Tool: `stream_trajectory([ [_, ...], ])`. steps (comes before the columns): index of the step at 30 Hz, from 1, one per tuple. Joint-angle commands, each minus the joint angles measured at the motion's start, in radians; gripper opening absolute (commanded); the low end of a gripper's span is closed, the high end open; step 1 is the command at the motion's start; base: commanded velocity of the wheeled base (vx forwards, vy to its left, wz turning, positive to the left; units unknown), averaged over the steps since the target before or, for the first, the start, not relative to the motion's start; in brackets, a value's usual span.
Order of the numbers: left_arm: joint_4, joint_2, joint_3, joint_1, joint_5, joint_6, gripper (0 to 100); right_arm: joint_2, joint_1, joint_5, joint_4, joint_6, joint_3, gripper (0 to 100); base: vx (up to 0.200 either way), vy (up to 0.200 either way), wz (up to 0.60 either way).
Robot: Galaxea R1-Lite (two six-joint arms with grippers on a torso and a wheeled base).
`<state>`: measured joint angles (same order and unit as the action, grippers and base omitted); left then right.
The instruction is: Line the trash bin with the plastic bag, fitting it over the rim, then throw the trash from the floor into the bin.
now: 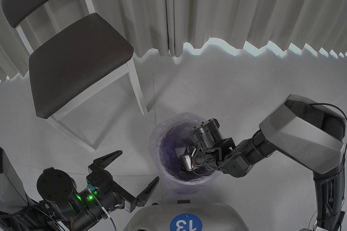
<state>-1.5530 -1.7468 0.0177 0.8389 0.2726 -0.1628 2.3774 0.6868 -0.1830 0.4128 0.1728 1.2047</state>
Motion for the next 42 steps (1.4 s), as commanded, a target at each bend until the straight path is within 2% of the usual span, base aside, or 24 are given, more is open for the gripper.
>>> stream_trajectory([
  [1,-0.018,0.001,-0.018,0.0,0.0,0.0,100,-0.007,-0.023,-0.001,0.003,0.001,-0.013,0,0.0,0.0,0.0],
  [7,-0.018,0.0,-0.018,0.0,0.0,0.0,100,-0.015,-0.09,-0.001,0.006,-0.006,-0.004,0,0.0,0.0,0.0],
  [13,-0.018,-0.002,-0.018,0.0,0.0,0.0,100,-0.014,-0.121,-0.001,0.011,-0.006,0.018,0,0.0,0.0,0.0],
  [20,-0.018,-0.003,-0.018,0.0,0.0,0.0,100,-0.009,-0.056,-0.003,0.038,-0.006,0.016,0,0.0,0.0,0.0],
  [23,-0.018,-0.003,-0.018,0.0,0.0,0.0,100,-0.009,-0.055,-0.003,0.038,-0.006,0.018,0,0.0,0.0,0.0],
  [24,-0.018,-0.005,-0.018,0.0,0.0,0.0,100,-0.011,-0.012,-0.003,0.038,-0.015,0.021,0,0.0,0.0,0.0],
  [27,-0.018,-0.007,-0.018,0.0,0.0,0.0,100,-0.003,0.008,-0.004,0.032,-0.032,0.044,0,0.0,0.0,0.0],
  [34,-0.018,-0.007,-0.018,0.0,0.0,0.0,100,0.042,0.02,-0.018,0.017,-0.061,0.107,0,0.0,0.0,0.0],
  [42,-0.018,-0.007,-0.018,0.009,0.0,0.0,100,0.098,0.008,-0.02,-0.083,-0.084,0.167,0,0.0,0.0,0.0],
])
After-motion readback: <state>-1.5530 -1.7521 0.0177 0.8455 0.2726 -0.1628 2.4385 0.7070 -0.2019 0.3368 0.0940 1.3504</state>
